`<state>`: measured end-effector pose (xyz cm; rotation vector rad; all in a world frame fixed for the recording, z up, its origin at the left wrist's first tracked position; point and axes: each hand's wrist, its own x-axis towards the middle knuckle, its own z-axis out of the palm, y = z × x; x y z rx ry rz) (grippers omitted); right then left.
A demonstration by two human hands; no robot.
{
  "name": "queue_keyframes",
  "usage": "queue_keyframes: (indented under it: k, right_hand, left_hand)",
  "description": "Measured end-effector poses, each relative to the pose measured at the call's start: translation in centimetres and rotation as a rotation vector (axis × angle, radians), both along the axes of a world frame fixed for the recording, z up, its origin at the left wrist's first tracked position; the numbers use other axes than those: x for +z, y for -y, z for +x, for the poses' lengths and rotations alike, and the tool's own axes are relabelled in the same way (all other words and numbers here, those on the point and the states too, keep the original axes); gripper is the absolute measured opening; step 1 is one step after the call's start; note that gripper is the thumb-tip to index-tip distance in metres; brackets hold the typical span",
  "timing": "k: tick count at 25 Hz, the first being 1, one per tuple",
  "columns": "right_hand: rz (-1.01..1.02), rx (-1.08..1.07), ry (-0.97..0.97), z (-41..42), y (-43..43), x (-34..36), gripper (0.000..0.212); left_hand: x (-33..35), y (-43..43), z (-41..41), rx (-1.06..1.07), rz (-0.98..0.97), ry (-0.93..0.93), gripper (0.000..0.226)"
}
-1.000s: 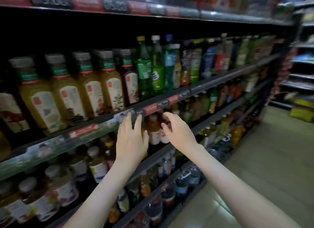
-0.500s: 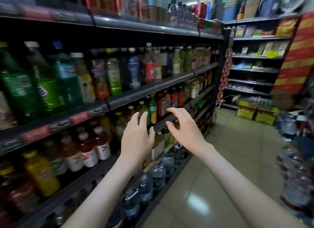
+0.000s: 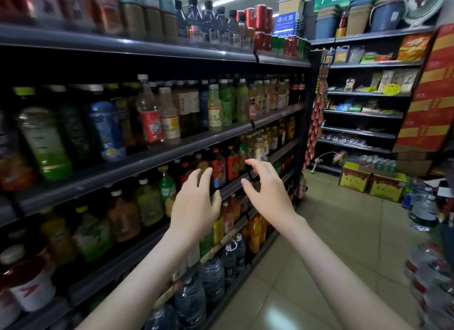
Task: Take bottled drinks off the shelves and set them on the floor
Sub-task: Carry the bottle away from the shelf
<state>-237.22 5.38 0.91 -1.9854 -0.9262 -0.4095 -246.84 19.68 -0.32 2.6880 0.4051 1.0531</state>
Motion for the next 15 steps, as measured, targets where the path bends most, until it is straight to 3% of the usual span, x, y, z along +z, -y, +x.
queue_keyframes:
  k: [7, 15]
  right_hand:
    - [-0.126, -0.035, -0.064, 23.0, 0.9, -1.5, 0.049]
    - [-0.033, -0.082, -0.079, 48.7, 2.7, 1.5, 0.056]
  left_hand:
    - [-2.9, -2.0, 22.0, -0.066, -0.039, -0.119, 0.059]
    - [1.9, -2.3, 47.5, -0.044, -0.005, 0.006, 0.06]
